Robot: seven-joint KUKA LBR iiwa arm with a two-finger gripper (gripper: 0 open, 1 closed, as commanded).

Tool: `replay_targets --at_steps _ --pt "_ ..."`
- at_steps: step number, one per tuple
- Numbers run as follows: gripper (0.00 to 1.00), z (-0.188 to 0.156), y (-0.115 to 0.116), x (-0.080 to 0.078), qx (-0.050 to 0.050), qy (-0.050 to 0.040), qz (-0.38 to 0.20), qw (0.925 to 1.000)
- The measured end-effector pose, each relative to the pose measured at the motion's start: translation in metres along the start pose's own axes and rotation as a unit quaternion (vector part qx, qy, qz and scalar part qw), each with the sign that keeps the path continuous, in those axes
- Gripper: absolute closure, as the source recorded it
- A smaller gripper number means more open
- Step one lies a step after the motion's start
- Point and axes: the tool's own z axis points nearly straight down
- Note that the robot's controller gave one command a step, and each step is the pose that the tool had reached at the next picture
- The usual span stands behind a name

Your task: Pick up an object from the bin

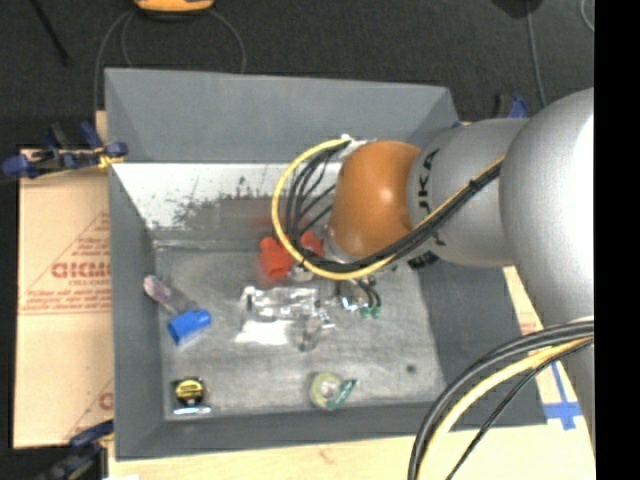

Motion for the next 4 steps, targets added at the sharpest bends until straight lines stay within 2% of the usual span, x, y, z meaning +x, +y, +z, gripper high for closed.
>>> replay_targets --at_steps 1,2,3,4 --pt "0.0 -0.022 0.045 -0.044 -0.001 0.0165 -0.066 0.9977" --pt "0.0 -0.003 0.037 -0.054 -0.006 0.032 0.175 0.984" --pt "1.0 -0.004 0.036 -0.057 -0.006 0.0218 0.175 0.9844" --pt "1.0 -0.133 0.031 -0.061 0.0 -0.0003 0.177 0.9842"
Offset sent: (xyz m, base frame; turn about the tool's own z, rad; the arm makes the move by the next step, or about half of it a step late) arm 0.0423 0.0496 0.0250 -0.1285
